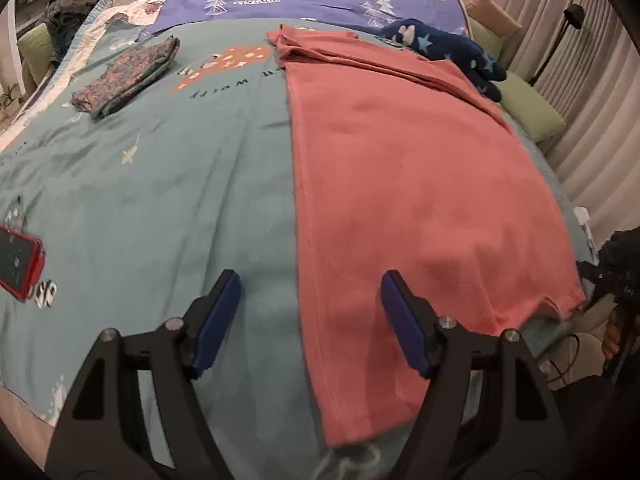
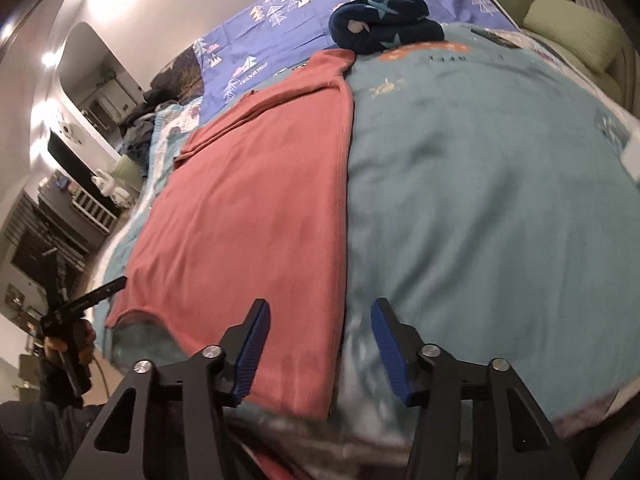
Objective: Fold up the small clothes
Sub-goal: 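Grasp the shirt hem with both grippers and lift toward the collar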
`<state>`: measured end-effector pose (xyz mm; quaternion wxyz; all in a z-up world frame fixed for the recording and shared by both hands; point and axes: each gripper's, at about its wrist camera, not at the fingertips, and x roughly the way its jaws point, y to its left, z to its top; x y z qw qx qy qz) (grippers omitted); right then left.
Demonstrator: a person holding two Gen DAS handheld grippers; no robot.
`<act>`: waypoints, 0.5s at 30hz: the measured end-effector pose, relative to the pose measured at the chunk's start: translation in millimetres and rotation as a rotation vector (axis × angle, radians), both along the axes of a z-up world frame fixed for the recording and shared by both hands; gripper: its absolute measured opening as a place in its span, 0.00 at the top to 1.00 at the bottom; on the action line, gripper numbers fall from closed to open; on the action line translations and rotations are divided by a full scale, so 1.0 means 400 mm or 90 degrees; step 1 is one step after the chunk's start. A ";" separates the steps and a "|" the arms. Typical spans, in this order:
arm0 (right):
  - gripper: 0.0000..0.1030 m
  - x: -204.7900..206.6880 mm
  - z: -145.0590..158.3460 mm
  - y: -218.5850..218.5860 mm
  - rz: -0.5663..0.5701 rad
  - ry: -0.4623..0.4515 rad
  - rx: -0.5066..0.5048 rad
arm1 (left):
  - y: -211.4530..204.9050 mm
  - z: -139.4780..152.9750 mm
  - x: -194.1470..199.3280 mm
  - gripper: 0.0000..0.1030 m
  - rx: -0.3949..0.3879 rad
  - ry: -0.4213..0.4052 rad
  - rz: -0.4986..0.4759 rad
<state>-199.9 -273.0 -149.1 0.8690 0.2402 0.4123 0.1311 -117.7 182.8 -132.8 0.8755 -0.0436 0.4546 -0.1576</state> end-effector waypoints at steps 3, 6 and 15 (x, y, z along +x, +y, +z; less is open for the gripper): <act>0.53 -0.007 -0.012 -0.001 0.016 0.001 0.034 | 0.000 0.002 -0.024 0.29 -0.031 0.008 -0.026; 0.53 0.018 -0.023 0.001 0.034 0.007 0.054 | -0.019 0.003 -0.037 0.29 -0.035 0.008 -0.059; 0.94 0.040 -0.020 0.008 0.098 -0.003 0.145 | 0.004 0.024 -0.046 0.93 -0.077 0.011 -0.043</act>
